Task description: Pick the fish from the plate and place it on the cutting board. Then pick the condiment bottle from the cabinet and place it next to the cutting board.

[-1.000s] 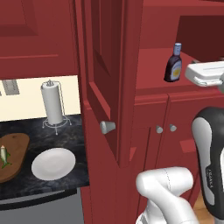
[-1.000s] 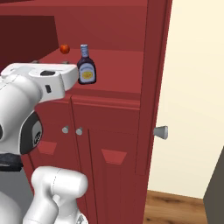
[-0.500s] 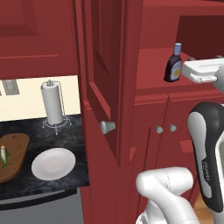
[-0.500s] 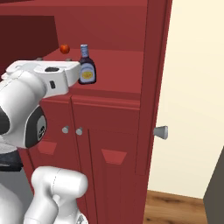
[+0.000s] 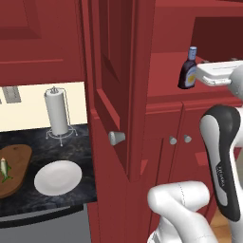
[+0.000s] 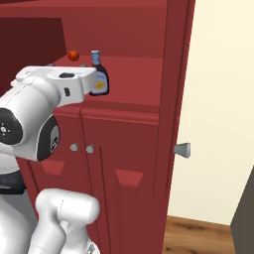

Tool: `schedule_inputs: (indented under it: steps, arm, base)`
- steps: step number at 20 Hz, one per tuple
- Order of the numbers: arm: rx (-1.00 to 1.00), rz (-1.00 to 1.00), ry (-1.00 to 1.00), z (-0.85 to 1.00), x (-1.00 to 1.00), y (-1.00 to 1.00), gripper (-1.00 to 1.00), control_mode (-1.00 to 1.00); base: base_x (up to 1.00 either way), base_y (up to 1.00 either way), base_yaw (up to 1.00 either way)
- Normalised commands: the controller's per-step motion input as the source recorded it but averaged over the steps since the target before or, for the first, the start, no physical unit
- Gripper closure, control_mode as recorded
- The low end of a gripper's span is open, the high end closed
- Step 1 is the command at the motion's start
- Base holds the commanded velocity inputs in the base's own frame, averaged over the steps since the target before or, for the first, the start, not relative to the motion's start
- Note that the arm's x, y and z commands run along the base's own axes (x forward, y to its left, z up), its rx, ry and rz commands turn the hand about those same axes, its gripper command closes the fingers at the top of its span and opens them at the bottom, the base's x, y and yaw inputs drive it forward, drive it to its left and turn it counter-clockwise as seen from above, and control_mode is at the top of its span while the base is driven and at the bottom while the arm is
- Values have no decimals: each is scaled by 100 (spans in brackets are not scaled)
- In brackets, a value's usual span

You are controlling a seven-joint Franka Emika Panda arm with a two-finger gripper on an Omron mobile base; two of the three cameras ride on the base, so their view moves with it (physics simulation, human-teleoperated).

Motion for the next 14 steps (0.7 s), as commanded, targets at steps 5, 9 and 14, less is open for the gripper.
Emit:
schedule_inputs:
  steps: [5, 9, 14]
  arm:
    - [0, 0, 0, -4, 16, -5, -100, -100]
    - [0, 0, 0, -8, 11, 0, -100, -100]
    - [0, 0, 0, -9, 10, 0, -100, -100]
  base:
    - [0, 0, 0]
    - [0, 0, 0]
    - [0, 0, 0]
